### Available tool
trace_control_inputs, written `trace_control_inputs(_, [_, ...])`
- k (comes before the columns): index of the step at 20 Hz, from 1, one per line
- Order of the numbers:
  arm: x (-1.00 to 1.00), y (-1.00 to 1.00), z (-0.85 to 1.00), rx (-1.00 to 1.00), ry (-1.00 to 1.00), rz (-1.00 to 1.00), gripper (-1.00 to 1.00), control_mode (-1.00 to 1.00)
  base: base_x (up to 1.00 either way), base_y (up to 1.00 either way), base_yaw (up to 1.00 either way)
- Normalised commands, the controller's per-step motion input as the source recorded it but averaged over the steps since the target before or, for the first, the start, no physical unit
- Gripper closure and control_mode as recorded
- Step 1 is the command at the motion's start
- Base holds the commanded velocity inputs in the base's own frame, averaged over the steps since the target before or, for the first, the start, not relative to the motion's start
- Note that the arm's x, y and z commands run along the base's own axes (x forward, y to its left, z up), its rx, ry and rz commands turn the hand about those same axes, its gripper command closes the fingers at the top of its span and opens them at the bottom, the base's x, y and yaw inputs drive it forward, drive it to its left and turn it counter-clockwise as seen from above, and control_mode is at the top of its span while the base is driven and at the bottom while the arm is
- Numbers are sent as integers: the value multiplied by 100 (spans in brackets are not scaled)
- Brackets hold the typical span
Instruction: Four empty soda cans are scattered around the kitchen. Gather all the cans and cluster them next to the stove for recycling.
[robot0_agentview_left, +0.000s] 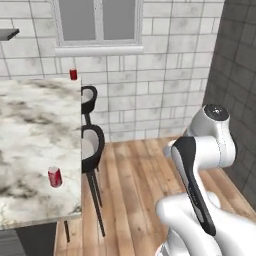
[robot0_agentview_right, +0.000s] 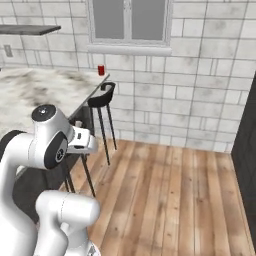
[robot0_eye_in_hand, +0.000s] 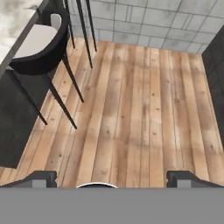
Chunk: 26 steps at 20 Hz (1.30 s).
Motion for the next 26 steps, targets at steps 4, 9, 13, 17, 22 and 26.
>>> trace_control_inputs(4, [0,0,0,0,0,0,-100,100,84,-41,0])
trace_control_inputs(9, [0,0,0,0,0,0,-100,100,75,-27,0])
trace_control_inputs(13, [0,0,0,0,0,0,-100,100,65,-8,5])
trace_control_inputs(17, [0,0,0,0,0,0,-100,100,57,-8,7])
trace_control_inputs(22, [0,0,0,0,0,0,-100,100,56,-17,6])
trace_control_inputs(26, [0,0,0,0,0,0,-100,100,52,-13,6])
